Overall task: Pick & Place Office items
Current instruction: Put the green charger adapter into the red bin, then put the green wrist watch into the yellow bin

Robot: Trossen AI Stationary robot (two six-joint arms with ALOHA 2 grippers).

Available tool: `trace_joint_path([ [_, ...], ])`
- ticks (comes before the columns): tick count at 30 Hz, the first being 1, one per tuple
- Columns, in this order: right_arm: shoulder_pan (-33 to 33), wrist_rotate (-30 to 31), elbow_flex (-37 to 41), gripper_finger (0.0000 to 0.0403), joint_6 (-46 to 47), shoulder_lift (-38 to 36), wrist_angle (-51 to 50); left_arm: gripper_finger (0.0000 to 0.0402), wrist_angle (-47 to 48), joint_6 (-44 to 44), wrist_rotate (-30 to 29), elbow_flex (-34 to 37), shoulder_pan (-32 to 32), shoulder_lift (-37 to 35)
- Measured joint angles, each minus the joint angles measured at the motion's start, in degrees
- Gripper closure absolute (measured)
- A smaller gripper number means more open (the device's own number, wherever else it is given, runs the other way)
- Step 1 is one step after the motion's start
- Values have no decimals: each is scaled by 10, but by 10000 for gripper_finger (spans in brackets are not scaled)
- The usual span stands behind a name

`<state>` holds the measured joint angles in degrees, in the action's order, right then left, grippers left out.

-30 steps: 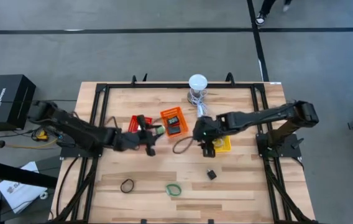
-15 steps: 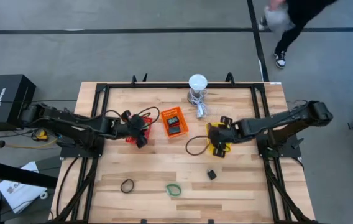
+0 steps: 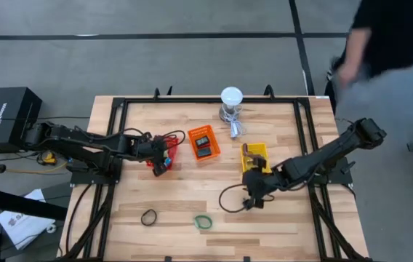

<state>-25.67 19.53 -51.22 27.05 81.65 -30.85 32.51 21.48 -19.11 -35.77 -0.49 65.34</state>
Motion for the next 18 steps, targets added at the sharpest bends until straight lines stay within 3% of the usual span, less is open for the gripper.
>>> trace_joint_path([
  [9,-22,-3,0,227,47,54,16,184,-1,-2,0,0,0,0],
  [18,-38,-7,0,225,73,58,51,182,-35,-2,-1,0,0,0],
])
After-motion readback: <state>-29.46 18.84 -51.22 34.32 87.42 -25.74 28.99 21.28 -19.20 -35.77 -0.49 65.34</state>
